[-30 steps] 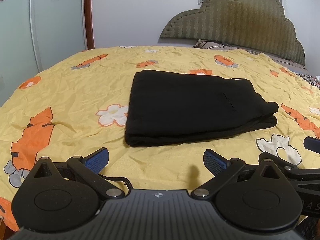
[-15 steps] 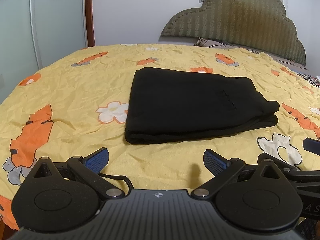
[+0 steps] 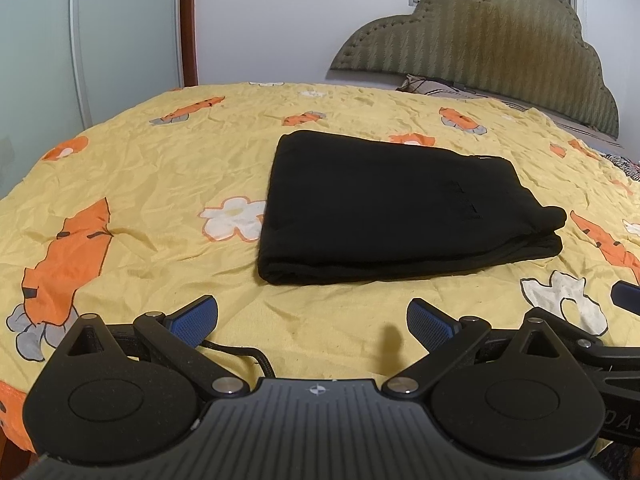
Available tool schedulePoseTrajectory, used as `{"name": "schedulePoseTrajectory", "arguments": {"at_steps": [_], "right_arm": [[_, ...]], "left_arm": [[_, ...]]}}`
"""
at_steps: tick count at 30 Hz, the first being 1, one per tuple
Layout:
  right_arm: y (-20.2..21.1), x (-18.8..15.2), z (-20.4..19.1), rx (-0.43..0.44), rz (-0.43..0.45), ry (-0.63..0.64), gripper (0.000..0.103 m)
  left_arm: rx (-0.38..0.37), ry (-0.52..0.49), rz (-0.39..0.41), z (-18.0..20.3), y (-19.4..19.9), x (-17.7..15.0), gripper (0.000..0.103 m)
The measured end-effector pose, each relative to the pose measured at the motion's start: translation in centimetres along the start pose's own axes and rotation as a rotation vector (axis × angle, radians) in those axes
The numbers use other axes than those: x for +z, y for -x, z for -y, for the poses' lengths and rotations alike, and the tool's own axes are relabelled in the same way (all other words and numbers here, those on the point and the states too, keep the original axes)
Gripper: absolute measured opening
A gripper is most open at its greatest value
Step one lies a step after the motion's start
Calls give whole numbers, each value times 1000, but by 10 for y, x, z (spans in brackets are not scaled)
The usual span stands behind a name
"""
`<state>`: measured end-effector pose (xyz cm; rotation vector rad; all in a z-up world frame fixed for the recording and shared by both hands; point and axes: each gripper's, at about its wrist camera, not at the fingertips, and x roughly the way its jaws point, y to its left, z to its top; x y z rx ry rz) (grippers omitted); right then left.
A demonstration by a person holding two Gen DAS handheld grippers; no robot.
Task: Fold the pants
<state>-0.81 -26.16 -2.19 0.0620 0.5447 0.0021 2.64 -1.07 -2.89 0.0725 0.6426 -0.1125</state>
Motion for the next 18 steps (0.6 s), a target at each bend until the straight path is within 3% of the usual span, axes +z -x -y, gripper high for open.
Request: {"name": "schedulePoseTrajectory", "arguments": {"at_steps": [18], "right_arm": [[0, -1, -2, 5, -3, 5, 103]], "left_arm": [[-5, -7, -5, 4, 1, -1, 102]]}}
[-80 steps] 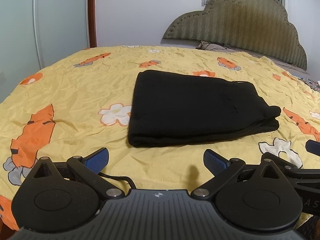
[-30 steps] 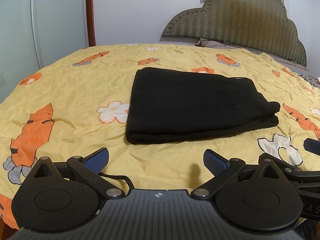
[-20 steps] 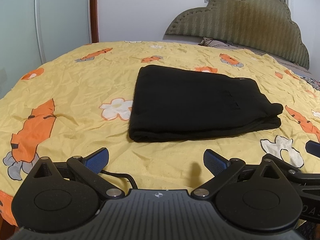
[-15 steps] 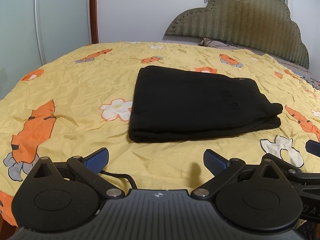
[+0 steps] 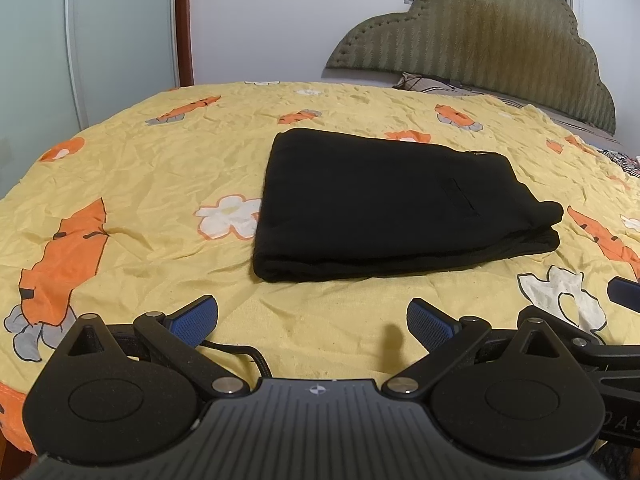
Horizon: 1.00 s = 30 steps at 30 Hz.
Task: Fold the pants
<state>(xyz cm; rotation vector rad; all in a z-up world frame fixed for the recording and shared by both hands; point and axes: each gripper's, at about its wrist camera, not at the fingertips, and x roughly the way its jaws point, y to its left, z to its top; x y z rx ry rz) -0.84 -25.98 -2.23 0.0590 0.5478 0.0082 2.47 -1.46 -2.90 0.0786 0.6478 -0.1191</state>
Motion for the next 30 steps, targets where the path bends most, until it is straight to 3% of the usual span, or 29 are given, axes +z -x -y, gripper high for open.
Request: {"name": "schedulePoseTrajectory", "arguments": {"at_steps": [30], "right_arm": [[0, 0, 0, 1, 3, -5, 103]], "left_arm": [[6, 8, -1, -2, 0, 0, 102]]}}
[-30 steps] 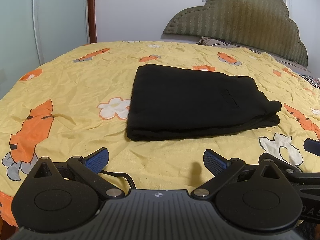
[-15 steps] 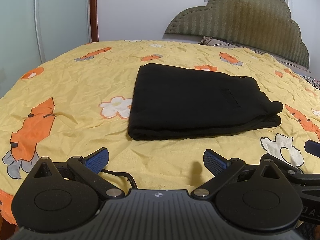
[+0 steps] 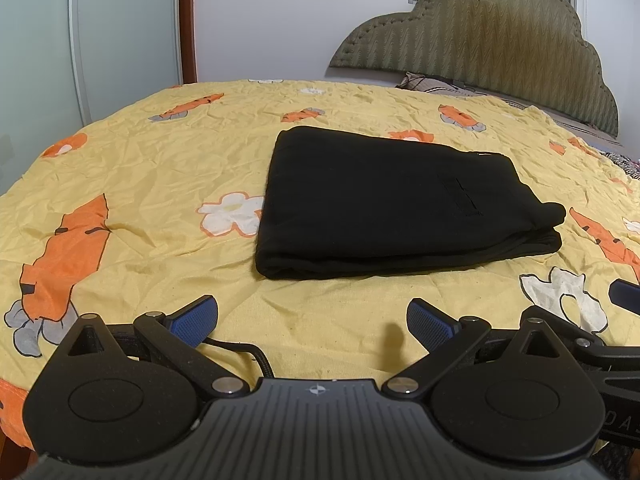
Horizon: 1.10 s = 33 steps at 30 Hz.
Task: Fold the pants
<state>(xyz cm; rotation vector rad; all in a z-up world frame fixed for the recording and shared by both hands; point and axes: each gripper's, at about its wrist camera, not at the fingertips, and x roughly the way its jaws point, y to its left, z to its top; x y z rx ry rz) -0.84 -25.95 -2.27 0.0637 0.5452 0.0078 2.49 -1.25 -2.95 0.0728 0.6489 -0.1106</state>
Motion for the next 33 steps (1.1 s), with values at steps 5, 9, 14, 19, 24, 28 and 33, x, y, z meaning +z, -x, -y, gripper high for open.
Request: {"name": "schedulePoseTrajectory", "arguments": {"at_steps": [5, 9, 14, 19, 24, 28, 33], "right_arm": [[0, 0, -1, 1, 0, -1, 103], [0, 0, 0, 3, 0, 0, 103], [0, 0, -1, 4, -1, 1, 103], [0, 0, -1, 3, 0, 0, 103], [0, 0, -1, 2, 6, -4, 103], [1, 1, 2, 2, 13, -13, 103], [4, 3, 4, 2, 31, -13, 103]], "left_arm": [[0, 0, -1, 1, 1, -1, 102], [0, -1, -2, 1, 0, 0, 102], [-1, -1, -3, 2, 0, -1, 102], [-1, -1, -3, 2, 0, -1, 102], [1, -2, -3, 2, 0, -1, 102], [3, -5, -4, 2, 0, 0, 102], [11, 12, 11, -1, 3, 4, 102]]}}
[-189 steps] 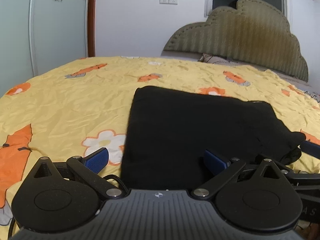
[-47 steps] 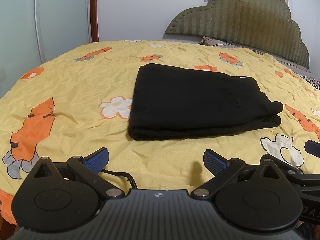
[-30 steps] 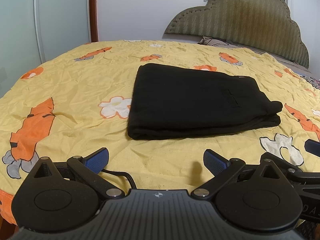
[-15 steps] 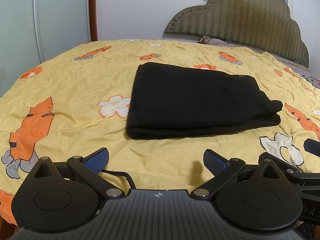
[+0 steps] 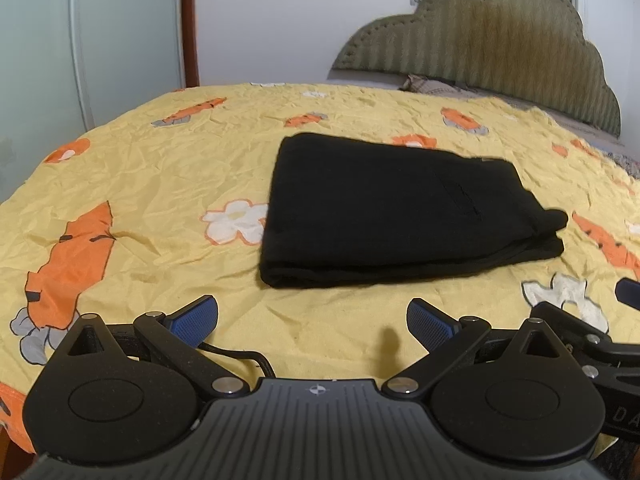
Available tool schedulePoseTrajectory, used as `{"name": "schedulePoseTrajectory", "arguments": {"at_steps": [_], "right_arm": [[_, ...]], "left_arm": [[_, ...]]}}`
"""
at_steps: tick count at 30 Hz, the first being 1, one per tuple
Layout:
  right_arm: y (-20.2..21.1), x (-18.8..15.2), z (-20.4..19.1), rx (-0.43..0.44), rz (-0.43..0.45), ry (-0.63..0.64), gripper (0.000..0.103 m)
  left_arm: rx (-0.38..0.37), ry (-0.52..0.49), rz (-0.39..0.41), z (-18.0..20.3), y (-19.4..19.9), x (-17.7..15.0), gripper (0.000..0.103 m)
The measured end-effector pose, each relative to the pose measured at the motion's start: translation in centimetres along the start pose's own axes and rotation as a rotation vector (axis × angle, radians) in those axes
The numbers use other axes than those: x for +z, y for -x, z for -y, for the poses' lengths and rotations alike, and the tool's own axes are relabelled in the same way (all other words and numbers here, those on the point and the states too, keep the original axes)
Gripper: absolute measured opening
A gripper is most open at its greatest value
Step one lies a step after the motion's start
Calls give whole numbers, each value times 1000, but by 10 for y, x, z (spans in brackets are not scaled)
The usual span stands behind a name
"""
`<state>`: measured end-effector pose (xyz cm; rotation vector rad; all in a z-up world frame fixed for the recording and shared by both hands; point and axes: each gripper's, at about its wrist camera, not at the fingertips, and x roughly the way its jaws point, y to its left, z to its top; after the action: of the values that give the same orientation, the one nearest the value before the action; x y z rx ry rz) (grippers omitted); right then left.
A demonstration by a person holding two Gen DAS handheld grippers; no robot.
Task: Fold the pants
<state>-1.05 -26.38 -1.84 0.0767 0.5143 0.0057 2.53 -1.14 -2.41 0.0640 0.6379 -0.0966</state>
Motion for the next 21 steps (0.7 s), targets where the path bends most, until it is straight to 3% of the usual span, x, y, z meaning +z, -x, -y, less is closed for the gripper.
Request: {"name": "schedulePoseTrajectory", "arguments": {"at_steps": [6, 21], "right_arm": [[-2, -7, -7, 7, 12, 57, 103], [-3, -7, -5, 17, -7, 43, 103]], "left_arm": [[-3, 3, -46, 0, -8, -5, 102], [10, -13, -35, -1, -8, -6, 102]]}}
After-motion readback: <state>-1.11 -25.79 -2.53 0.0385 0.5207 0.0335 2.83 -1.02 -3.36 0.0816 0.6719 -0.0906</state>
